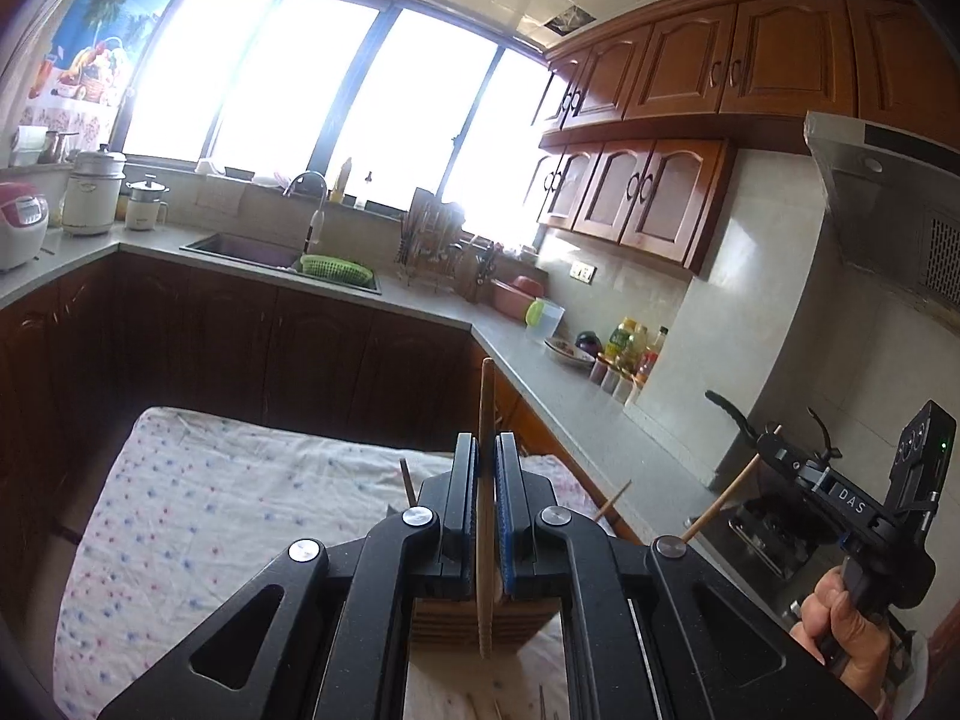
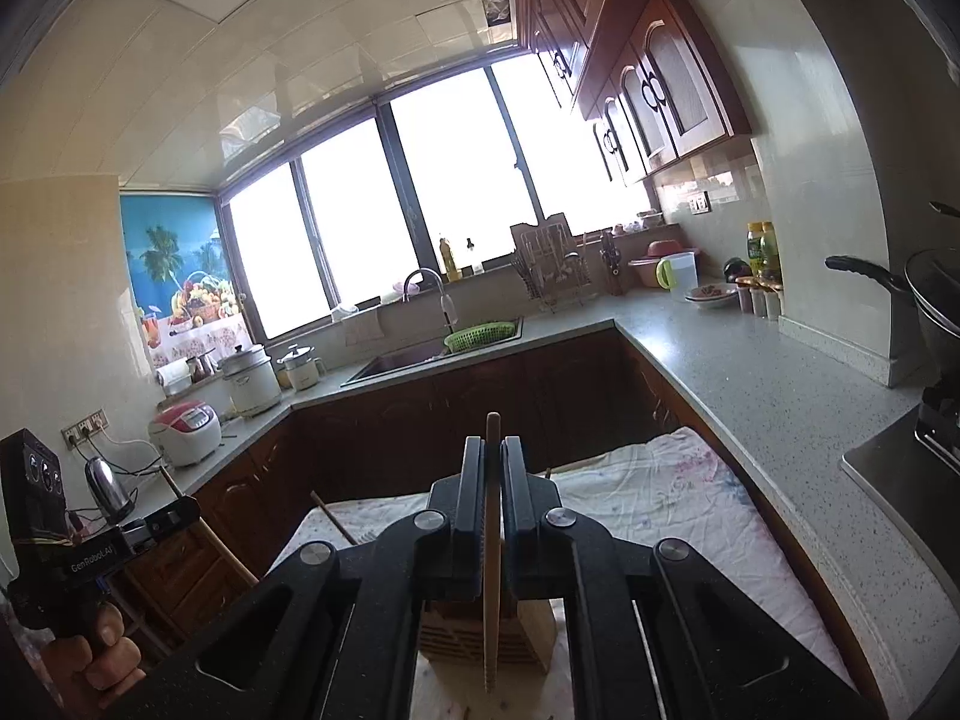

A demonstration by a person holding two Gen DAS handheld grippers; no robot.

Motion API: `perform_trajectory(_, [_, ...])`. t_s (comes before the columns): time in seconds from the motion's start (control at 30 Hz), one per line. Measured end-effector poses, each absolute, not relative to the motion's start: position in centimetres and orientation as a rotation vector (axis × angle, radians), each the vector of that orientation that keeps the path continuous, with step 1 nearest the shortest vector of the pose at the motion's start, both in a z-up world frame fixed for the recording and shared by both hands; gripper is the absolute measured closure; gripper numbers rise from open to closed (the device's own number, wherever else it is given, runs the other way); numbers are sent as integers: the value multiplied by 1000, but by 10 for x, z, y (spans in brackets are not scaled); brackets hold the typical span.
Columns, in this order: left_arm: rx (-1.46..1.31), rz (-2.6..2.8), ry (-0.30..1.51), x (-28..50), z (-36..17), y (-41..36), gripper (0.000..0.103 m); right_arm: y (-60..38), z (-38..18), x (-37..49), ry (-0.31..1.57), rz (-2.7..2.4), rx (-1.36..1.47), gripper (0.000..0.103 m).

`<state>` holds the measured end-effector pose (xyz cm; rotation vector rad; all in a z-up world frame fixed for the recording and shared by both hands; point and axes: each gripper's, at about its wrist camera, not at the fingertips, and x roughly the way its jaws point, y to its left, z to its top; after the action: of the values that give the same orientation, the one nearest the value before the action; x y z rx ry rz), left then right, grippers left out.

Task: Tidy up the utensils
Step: 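Carry the chopstick with the left tool while the right tool lowers its chopstick into the holder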

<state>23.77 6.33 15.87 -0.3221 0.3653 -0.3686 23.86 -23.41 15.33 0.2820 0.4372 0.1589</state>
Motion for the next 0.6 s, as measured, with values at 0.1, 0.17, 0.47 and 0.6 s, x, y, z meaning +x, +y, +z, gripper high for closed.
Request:
perform_trajectory(0.1, [-325, -344, 338, 256, 161, 57, 99, -236, 159, 261, 411, 139, 288, 98])
perform_trajectory(0.17, [-323, -322, 329, 269, 155, 51, 99, -236, 156, 276, 407, 135, 292, 98])
perform_trajectory(0.47, [-339, -294, 404, 303, 91, 25, 99, -229, 103, 299, 471, 121, 281, 98])
perform_trajectory(0.6, [-325, -288, 441, 309, 70, 16, 99, -226, 77, 299, 505, 133, 281, 98])
